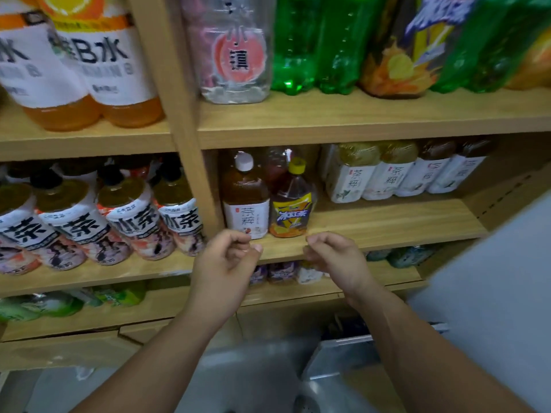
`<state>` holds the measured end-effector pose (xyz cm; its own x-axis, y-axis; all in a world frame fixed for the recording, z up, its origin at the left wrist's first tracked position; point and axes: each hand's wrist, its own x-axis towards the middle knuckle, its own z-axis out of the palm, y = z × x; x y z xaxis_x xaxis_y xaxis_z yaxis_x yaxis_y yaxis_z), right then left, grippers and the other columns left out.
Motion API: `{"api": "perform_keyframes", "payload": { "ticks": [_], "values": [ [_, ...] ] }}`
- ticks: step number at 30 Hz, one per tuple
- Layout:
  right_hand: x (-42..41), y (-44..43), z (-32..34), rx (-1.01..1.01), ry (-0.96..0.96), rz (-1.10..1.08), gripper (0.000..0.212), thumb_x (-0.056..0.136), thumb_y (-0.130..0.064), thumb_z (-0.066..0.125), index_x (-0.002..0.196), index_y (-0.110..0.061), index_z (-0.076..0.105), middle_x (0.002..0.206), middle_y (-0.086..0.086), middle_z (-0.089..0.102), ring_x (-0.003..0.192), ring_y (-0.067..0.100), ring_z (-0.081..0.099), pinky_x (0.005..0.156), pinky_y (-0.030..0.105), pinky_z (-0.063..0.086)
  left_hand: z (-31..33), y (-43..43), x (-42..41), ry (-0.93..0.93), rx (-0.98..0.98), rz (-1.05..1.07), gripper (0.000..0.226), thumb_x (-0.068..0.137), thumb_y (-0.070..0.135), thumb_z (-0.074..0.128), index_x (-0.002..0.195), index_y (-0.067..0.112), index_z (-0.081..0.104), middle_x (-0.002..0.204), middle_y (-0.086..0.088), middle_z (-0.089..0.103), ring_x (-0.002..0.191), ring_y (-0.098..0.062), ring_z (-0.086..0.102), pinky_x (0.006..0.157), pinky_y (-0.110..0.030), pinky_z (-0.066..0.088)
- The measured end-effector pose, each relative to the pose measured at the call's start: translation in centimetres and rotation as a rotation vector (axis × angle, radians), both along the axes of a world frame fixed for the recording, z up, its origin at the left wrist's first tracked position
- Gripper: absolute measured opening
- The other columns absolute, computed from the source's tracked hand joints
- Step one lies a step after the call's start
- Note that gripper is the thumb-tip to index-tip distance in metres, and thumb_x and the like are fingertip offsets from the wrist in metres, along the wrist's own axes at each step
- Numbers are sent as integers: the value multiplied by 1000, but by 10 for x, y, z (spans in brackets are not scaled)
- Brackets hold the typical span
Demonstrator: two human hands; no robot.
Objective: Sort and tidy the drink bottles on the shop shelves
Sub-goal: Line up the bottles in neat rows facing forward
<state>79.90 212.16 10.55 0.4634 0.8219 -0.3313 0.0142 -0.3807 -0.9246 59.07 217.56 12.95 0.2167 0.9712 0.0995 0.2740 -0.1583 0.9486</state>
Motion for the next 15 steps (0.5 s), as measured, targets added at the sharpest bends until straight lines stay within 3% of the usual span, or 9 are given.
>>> {"api": "perform_keyframes", "payload": {
  "ticks": [2,4,8,10,13,15],
  "values": [
    [27,-15,-10,-48,-57,72,20,101,-28,62,103,-10,73,103,12,74,95,16,69,81,29,54,-11,-10,28,0,-68,-44,8,90,9,75,90,15,69,74,1,65,65,0,57,62,-10,45],
    [53,-35,-29,-119,-98,106,16,101,-29,61,104,-18,72,107,4,71,102,15,65,90,36,52,-32,-20,54,47,-121,-95,11,89,8,76,85,16,70,69,4,64,62,2,56,61,-11,45],
    [107,-57,-76,-186,-54,45,12,100,-30,64,107,-25,70,112,-3,67,103,12,60,77,26,45,-86,-26,99,246,-181,-175,12,88,17,78,81,25,73,77,13,72,71,3,64,69,-15,48],
    [130,-56,-98,-209,-30,14,22,99,-30,66,119,-23,68,118,-3,67,104,10,60,75,24,44,-115,-21,118,382,-224,-203,4,90,28,76,92,24,75,84,10,73,81,-1,66,80,-27,54],
    [156,-48,-128,-239,-22,-37,29,97,-30,69,125,-25,65,125,-4,62,107,13,58,83,29,44,-150,-11,142,651,-274,-333,37,91,41,72,123,21,68,117,5,66,102,-16,65,87,-28,50],
    [169,-40,-146,-252,-27,-46,23,96,-30,70,118,-30,63,124,-5,58,112,16,53,90,31,42,-169,-2,154,757,-262,-370,46,91,42,71,131,23,62,120,4,59,111,-20,62,89,-30,49]
  ]
}}
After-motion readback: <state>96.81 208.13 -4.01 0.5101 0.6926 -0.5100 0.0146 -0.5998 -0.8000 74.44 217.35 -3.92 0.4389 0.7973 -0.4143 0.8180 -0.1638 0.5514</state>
